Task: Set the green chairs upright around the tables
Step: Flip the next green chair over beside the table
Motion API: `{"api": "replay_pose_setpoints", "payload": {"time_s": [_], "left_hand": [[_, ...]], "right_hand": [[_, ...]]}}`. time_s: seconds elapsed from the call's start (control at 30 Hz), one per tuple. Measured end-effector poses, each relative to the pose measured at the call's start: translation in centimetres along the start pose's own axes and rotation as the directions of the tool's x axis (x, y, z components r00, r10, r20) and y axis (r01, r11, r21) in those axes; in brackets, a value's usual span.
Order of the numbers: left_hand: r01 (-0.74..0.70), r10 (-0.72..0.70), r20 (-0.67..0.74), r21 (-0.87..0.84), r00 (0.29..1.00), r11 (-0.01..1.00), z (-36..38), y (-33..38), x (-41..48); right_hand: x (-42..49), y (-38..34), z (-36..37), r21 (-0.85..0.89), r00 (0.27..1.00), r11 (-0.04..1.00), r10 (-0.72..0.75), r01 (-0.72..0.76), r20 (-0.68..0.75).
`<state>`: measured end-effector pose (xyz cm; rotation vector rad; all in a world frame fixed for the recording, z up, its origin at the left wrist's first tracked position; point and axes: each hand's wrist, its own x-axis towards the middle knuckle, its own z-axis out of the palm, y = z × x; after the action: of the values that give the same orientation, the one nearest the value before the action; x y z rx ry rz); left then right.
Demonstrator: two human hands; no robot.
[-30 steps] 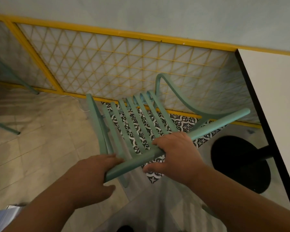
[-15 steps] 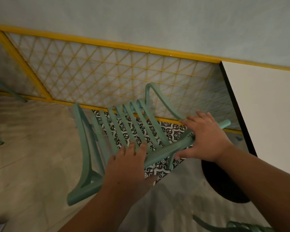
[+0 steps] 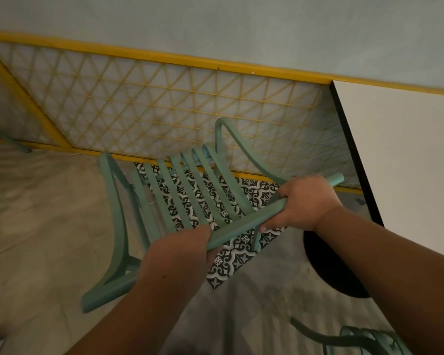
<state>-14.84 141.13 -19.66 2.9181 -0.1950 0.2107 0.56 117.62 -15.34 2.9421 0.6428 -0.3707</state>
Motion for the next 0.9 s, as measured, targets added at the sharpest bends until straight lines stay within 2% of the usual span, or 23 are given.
{"api": "replay_pose_setpoints", "payload": {"time_s": [0.17,0.4,0.67,0.9], "left_hand": [[-0.03,0.032,0.045,-0.046,0.998,0.998,-0.6,-0.5,-0.3],[0.07,-0.073,0.207,0.025,0.976,0.997,-1.6,-2.3,-0.9],[0.025,-0.065,0.386,0.108,0.92,0.994,-4.5,-3.3,-0.7],[-0.047,-0.012,0.379,0.147,0.925,0.988,-4.9,-6.4,-0.7]], "right_hand": [[-1.3,-0.4,0.0,0.015,1.0,1.0,0.015,-0.016,0.023],[-3.5,-2.4,0.0,0.015,0.997,0.998,0.064,-0.065,0.051],[-5.7,-4.8,0.1,0.043,0.989,0.992,0.114,-0.119,0.099],[-6.6,-7.5,0.5,0.062,0.982,0.984,0.16,-0.166,0.101]]}}
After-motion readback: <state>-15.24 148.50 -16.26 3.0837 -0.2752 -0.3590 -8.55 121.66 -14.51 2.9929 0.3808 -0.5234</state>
